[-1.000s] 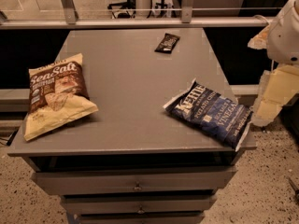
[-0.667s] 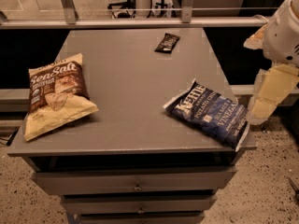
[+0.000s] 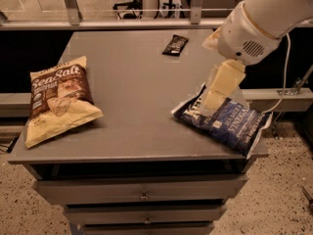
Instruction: Move brown chip bag near blue chip bag
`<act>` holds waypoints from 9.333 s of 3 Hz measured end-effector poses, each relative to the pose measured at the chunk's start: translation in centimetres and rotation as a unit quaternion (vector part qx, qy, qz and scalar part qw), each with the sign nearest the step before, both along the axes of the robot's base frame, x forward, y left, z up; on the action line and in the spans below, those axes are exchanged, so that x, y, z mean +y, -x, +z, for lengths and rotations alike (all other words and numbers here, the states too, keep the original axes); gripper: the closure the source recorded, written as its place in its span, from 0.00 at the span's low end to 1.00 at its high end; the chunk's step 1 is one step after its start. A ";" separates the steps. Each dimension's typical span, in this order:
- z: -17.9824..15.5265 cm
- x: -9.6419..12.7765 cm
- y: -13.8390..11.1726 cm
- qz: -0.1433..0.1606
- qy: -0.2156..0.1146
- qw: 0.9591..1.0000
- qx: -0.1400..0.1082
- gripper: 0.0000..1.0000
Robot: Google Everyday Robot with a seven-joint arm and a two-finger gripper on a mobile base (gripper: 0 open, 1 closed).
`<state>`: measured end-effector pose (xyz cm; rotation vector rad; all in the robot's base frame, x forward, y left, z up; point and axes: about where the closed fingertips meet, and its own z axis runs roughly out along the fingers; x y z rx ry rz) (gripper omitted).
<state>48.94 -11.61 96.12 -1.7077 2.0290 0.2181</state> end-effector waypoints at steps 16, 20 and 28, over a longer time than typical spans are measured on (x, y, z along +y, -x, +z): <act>0.9 12.8 -14.3 0.014 -0.022 0.997 -0.074 1.00; 0.4 -1.1 -13.9 0.058 0.179 0.978 -0.084 1.00; -5.7 -11.8 -12.9 0.193 0.213 0.955 -0.068 0.05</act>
Offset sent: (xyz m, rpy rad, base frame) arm 0.0230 0.1457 0.0047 0.4104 0.0265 0.0950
